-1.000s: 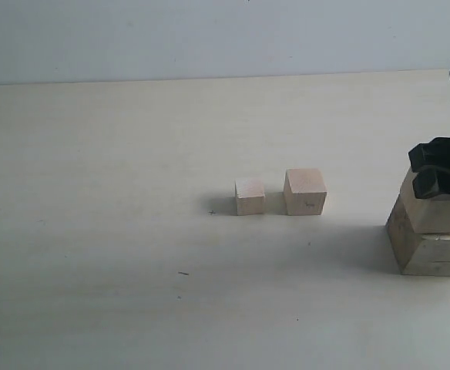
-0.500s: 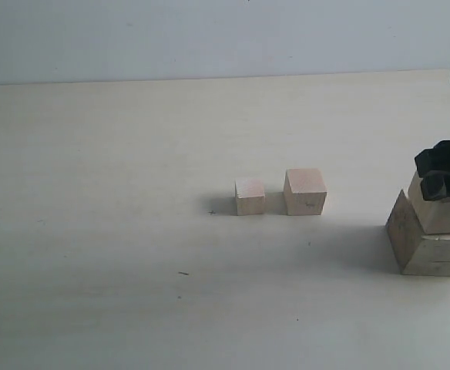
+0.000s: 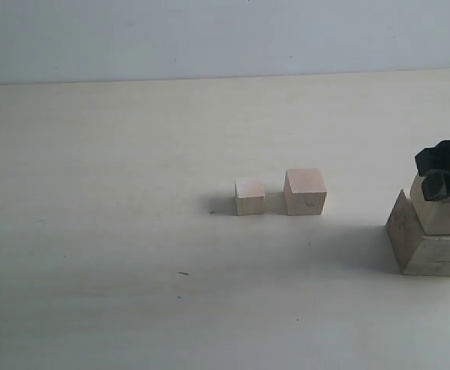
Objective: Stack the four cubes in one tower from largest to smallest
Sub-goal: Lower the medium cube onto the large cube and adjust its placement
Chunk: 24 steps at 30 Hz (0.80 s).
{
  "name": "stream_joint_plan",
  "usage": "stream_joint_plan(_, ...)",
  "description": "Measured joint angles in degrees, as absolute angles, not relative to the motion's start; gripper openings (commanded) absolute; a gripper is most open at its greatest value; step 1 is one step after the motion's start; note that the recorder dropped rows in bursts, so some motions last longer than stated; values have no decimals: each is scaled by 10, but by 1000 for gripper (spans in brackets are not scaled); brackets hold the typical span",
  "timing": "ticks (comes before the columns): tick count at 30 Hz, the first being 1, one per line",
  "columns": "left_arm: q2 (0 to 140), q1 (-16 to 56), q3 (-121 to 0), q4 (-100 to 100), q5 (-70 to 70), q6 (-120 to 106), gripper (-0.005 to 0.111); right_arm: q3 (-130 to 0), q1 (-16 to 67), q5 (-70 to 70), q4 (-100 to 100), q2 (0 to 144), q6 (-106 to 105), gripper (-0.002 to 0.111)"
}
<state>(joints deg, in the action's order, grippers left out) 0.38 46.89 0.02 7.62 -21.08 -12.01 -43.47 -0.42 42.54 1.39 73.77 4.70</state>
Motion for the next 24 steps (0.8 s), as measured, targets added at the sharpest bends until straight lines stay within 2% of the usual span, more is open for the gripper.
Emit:
stream_joint_plan(3,4,469,0,76,-211,-120,0,-435,-4,428,15,738,47,9)
stream_joint_plan(7,4,469,0,76,-211,-120,0,-435,-4,435,15,738,47,40)
stream_joint_plan(11,4,469,0,76,-211,-120,0,-435,-4,446,15,738,47,61)
stream_joint_plan(16,4,469,0,76,-211,-120,0,-435,-4,448,15,738,47,68)
stream_joint_plan(24,4,469,0,76,-211,-120,0,-435,-4,430,15,738,58,68)
